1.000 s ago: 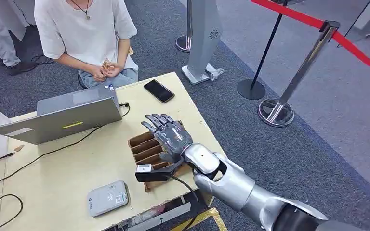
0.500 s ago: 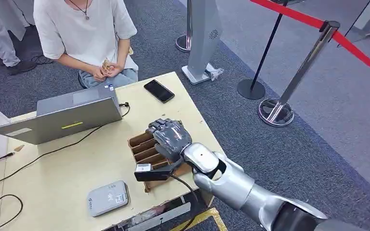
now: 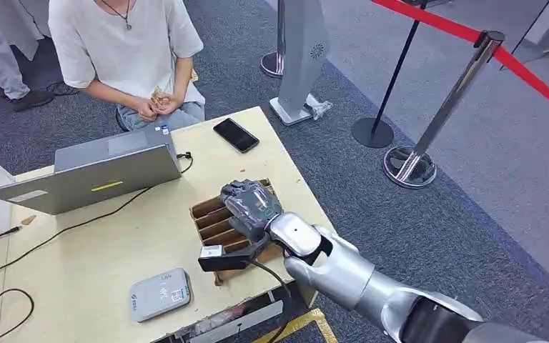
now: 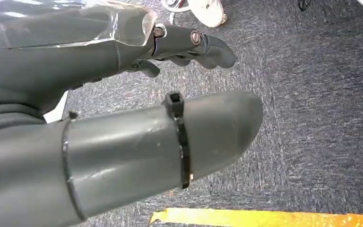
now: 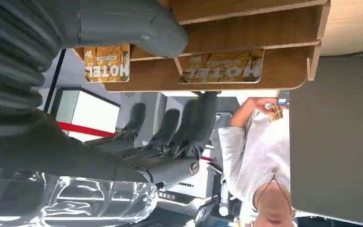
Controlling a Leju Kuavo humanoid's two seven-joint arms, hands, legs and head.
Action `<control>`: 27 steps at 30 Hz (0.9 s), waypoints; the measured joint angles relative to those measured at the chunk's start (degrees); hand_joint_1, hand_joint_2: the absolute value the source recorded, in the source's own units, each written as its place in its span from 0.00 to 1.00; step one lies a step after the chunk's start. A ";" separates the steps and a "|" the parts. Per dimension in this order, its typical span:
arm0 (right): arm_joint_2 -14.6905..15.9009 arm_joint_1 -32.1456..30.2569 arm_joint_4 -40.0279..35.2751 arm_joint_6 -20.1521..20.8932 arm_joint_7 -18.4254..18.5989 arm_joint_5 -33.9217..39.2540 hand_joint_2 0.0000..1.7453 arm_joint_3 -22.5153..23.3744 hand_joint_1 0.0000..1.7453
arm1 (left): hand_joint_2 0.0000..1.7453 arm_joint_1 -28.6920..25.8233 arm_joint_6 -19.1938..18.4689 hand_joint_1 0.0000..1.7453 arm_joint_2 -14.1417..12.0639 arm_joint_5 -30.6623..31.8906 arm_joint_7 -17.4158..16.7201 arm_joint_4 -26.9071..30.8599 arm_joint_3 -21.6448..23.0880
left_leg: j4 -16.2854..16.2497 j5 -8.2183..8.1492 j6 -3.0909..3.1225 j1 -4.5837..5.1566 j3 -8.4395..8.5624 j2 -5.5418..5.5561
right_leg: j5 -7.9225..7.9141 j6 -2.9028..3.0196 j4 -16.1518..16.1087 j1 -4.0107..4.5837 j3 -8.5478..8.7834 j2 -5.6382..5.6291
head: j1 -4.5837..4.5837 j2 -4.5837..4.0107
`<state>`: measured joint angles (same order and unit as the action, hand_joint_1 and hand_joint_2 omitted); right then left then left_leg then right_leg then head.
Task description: Pass the card to the sensor for recognition and then transmit it.
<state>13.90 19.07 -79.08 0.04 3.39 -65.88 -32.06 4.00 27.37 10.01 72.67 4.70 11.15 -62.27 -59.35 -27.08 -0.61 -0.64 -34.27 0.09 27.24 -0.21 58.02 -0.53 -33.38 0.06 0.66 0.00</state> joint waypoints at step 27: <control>-0.85 3.28 4.17 -0.20 -0.48 -0.02 1.00 -2.05 0.46 | 0.00 0.06 -0.17 0.00 0.00 0.02 0.00 0.02 0.00 | 0.00 0.01 0.00 0.00 0.00 0.00 | 0.00 0.00 0.01 0.00 0.01 0.01 | 0.00 0.00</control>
<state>13.05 22.35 -74.90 -0.15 2.91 -65.90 -34.12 4.06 27.19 10.01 72.70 4.70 11.17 -62.27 -59.35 -27.08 -0.62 -0.64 -34.27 0.09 27.24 -0.21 58.03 -0.53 -33.38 0.07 0.66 0.00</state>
